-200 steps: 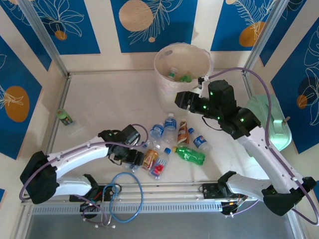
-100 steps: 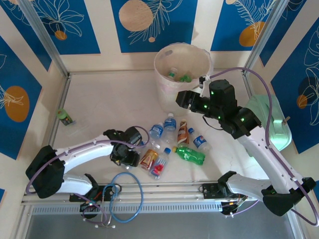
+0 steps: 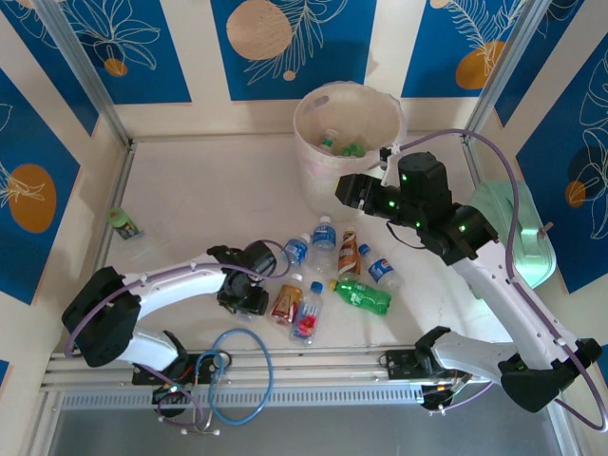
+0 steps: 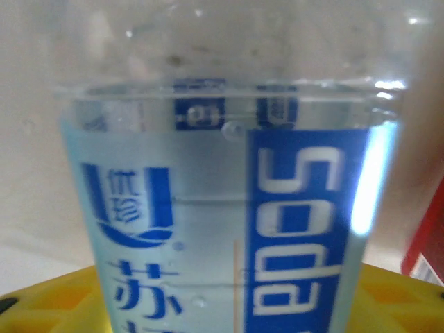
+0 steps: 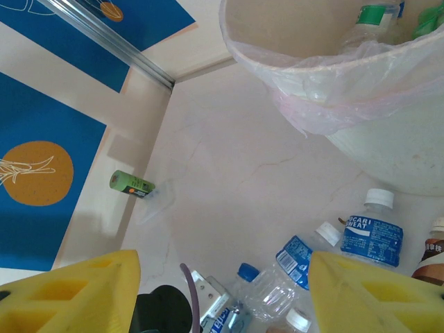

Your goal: Put the plastic bottles in the bin

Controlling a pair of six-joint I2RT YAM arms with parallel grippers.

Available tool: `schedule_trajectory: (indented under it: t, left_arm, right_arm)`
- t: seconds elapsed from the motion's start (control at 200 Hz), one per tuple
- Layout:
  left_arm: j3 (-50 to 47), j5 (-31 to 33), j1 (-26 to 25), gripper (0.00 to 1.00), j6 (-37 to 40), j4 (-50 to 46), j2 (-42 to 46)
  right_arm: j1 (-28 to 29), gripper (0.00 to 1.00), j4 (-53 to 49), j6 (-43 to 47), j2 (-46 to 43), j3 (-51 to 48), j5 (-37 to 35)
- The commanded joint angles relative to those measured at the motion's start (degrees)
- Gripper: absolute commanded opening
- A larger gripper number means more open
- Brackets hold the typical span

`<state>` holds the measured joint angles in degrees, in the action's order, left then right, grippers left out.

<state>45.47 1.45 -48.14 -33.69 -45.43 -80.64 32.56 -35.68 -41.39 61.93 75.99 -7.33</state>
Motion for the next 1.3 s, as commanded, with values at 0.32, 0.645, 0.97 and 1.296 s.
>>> schedule_trajectory:
  t: [0.32, 0.645, 0.97, 1.296]
  left_arm:
    - [9.99, 5.67, -0.3, 0.52, 2.39, -7.77, 13.79]
    - [21.64, -2.91, -0.38, 0.55, 11.38, -2.38, 18.04]
    - [23.39, -12.55, -0.51, 0.56, 15.29, 2.31, 18.93]
    - [22.73, -13.48, -0.49, 0.56, 14.53, 4.74, 20.34]
  right_arm:
    - [-0.83, 0.66, 0.33, -1.74, 0.14, 2.31, 3.79]
    - [2.85, 0.66, 0.47, -2.56, 7.91, 8.03, 14.38]
    - [8.03, 0.68, 3.82, -3.63, 14.27, 10.7, 16.83]
    - [11.45, 0.67, -1.91, -0.07, 16.5, 11.99, 8.39]
